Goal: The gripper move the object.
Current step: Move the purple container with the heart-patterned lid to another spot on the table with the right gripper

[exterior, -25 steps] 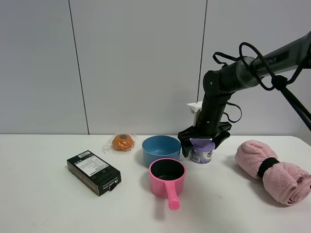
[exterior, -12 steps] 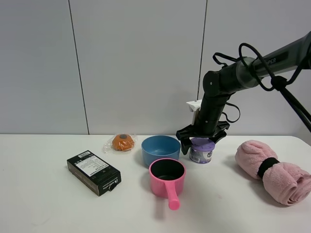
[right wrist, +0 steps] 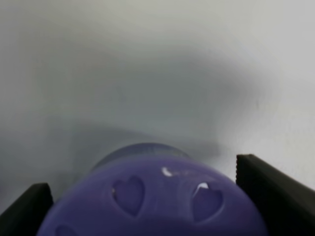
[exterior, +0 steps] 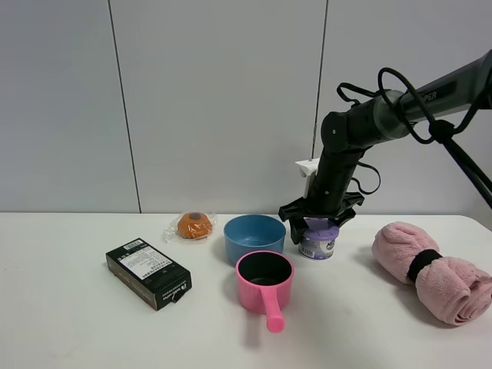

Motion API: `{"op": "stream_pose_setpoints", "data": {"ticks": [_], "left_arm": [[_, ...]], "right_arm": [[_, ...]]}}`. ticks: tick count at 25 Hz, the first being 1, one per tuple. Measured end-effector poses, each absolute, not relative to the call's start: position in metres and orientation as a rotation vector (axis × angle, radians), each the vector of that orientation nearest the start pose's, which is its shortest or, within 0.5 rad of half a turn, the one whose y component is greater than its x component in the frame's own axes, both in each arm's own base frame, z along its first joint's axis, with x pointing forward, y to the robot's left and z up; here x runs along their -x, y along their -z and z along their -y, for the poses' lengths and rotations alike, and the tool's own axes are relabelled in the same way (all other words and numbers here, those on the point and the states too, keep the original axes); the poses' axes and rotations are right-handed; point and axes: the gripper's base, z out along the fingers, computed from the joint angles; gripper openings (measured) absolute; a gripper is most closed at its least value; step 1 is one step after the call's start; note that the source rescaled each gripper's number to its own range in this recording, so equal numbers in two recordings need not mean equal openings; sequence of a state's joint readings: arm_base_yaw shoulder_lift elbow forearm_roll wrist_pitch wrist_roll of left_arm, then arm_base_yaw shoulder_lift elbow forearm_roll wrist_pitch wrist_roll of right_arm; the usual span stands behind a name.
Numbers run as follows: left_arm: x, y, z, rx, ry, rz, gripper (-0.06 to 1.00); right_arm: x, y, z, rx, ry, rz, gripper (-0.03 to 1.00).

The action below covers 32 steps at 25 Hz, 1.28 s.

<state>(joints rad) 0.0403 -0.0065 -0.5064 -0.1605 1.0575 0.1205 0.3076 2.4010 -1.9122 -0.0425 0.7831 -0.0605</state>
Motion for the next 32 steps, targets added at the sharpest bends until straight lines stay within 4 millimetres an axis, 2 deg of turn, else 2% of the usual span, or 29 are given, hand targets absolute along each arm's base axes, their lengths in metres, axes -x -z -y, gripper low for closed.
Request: {"op": "stream_pose_setpoints", "data": {"ticks": [6,9,12,16,18,22,24,27,30,32], "left_arm": [[0.007,-0.28,0.013,-0.089,0.089,-2.017,1.0],[0.007,-0.28,0.013,-0.089,0.089,-2.017,1.0],[0.007,-0.28,0.013,-0.089,0.089,-2.017,1.0],[0.007,-0.28,0.013,-0.089,0.089,-2.017,1.0],[0.007,-0.28,0.013,-0.089,0.089,-2.017,1.0],[0.007,-0.28,0.013,-0.089,0.089,-2.017,1.0],[0.007,-0.28,0.013,-0.089,0.089,-2.017,1.0],[0.007,-0.28,0.013,-0.089,0.089,-2.017,1.0],[0.007,-0.28,0.013,-0.089,0.089,-2.017,1.0],[0.007,-0.28,0.013,-0.089,0.089,-2.017,1.0]], "right_arm": [[-0.483,-0.126,-0.15,0.537,-0.013,-2.729,0.0],[-0.482,-0.143,-0.15,0.536,-0.009,-2.739,0.0],[-0.481,-0.187,-0.15,0.52,-0.018,-2.684,0.0],[-0.473,-0.26,-0.152,0.486,-0.075,-2.571,0.0],[-0.464,-0.298,-0.16,0.514,-0.131,-2.489,0.0],[-0.436,-0.354,-0.206,0.73,-0.277,-2.304,0.0],[-0.416,-0.366,-0.241,0.883,-0.358,-2.209,0.0],[-0.383,-0.37,-0.289,1.133,-0.43,-2.085,0.0],[-0.353,-0.361,-0.331,1.348,-0.452,-1.984,0.0],[-0.339,-0.348,-0.354,1.469,-0.457,-1.93,0.0]]}}
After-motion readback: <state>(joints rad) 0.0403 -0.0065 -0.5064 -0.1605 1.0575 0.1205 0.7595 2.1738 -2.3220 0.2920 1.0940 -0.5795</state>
